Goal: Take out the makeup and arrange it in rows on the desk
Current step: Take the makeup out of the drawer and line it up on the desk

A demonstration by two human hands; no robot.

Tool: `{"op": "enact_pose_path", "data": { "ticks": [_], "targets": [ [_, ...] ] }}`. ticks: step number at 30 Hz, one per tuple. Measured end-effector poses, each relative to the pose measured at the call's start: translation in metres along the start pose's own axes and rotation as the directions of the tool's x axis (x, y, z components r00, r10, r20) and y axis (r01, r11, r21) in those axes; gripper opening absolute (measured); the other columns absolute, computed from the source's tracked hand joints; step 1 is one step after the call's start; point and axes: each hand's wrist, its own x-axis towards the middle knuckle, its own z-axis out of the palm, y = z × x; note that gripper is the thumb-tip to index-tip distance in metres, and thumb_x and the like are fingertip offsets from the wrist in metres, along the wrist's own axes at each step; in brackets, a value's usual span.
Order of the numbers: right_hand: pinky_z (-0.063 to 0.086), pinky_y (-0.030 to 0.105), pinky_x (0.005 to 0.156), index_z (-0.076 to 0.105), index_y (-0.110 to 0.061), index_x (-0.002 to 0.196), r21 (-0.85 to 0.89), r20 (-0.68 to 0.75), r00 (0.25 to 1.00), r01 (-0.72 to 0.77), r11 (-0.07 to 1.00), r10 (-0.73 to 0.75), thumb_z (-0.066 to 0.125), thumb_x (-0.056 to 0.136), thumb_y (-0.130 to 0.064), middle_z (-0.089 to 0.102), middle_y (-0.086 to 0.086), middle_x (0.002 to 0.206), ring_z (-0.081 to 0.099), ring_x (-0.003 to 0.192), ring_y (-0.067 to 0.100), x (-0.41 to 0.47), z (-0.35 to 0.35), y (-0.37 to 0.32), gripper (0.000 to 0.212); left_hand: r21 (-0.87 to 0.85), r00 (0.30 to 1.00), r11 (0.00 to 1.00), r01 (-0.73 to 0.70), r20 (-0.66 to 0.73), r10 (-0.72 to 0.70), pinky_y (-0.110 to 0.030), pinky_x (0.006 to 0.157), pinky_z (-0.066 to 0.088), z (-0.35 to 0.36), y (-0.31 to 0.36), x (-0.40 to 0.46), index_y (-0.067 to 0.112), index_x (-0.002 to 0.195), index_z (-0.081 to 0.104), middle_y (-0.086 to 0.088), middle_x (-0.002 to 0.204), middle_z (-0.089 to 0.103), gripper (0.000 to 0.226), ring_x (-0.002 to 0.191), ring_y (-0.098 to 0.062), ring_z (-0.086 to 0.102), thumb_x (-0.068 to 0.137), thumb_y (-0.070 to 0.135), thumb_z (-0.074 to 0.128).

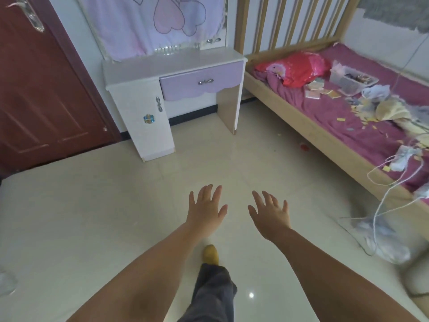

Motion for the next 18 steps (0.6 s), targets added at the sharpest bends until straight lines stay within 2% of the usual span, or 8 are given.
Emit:
{"op": "enact_pose_path", "data": {
  "ticks": [8, 10, 18],
  "targets": [
    [0.019, 0.045, 0.114, 0.005, -0.029, 0.150, 0.065, -0.047, 0.999, 0.010, 0.998, -0.007, 0.015, 0.100, -0.047, 0.019, 0.001, 0.156, 0.023, 0.142, 0.021, 0.204, -0.082, -0.009, 0.055, 0.046, 0.999, 0.997, -0.054, -0.004, 0.054, -0.045, 0.117, 0.008, -0.057, -0.047, 0.206, 0.024, 0.151, 0.008, -0.003, 0.157, 0.013, 0.061, 0.145, -0.017, 0.009, 0.099, 0.048, 0.027],
    [0.021, 0.044, 0.114, 0.005, -0.028, 0.150, 0.073, -0.023, 1.000, 0.015, 0.997, -0.013, 0.015, 0.100, -0.047, 0.020, 0.001, 0.155, 0.025, 0.141, 0.022, 0.247, -0.098, -0.010, 0.055, 0.035, 0.998, 0.998, -0.056, 0.030, 0.054, -0.044, 0.117, 0.008, -0.070, -0.054, 0.250, 0.025, 0.151, 0.008, -0.003, 0.157, 0.014, 0.060, 0.145, -0.017, 0.010, 0.099, 0.048, 0.026],
    [0.021, 0.044, 0.114, 0.004, -0.029, 0.150, 0.065, 0.011, 0.998, 0.059, 0.996, -0.060, 0.013, 0.099, -0.048, 0.022, 0.002, 0.155, 0.028, 0.140, 0.024, 0.426, -0.136, 0.009, 0.055, -0.051, 0.998, 0.998, 0.044, 0.055, -0.041, -0.044, 0.116, 0.017, -0.089, -0.067, 0.423, 0.025, 0.150, 0.011, -0.005, 0.157, 0.016, 0.058, 0.143, -0.023, 0.018, 0.099, 0.048, 0.025]
  ]
}}
